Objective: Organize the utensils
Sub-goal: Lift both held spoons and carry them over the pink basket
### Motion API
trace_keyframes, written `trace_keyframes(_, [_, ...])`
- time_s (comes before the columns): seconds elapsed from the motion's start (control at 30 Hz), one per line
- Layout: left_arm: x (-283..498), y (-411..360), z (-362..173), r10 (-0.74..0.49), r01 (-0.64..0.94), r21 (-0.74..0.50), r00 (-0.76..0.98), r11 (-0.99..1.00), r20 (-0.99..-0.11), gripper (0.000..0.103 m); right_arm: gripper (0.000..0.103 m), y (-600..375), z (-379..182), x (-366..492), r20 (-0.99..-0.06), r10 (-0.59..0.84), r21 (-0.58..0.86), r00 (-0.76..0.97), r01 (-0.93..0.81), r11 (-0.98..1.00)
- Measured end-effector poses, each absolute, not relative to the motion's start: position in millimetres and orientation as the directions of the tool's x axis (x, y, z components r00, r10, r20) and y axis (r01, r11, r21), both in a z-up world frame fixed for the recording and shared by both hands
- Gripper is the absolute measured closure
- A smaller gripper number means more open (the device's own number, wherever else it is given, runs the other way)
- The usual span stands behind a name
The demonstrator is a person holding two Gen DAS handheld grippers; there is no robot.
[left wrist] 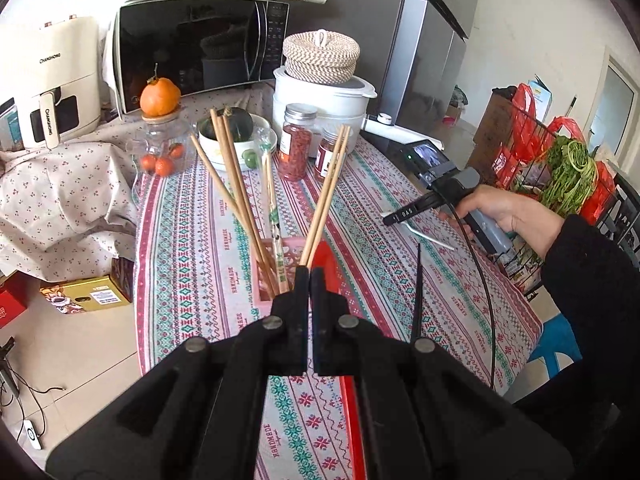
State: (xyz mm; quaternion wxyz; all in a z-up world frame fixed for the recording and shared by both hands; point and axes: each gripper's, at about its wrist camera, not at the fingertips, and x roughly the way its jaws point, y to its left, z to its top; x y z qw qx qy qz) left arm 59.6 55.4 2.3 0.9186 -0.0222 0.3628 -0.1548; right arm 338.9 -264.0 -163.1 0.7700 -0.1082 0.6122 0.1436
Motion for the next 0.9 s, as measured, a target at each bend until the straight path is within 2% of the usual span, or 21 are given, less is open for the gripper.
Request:
trace_keyframes(0.2, [56,62,22,-0.255,0.218,-0.134,0.793,0.967,-0.553,0.102,0.066,-259,-116,286,-0.918,0.197,0.09,0.345,-0.303,0.949])
trace_keyframes(0.4, [64,67,35,-0.154,0.122,-0.112,0.924,0.986,-0.351,0.102,0.066,-238,-66,246,-0.813,0.309,0.205,0.494,-0.255,0.945])
trace_keyframes(0.53, [79,59,29,-0.066,0.044,-0.088,0.964,0.995,-0.258,0.102,0.066,-226,-41,224,-0.734,0.354,0.257,0.579,-0.246,0.935])
trace_keyframes(0.67, [96,44,22,0.003,-0.012,-0.043,0.979,0.999,-0.203,0.102,0.066,-222,-22,205,-0.658,0.399,0.313,0.639,-0.25,0.916])
trace_keyframes(0.9, [121,22,3,0.087,-0.08,0.044,0.98,0.996,-0.179,0.102,0.066,-225,-9,194,-0.573,0.41,0.33,0.71,-0.259,0.908])
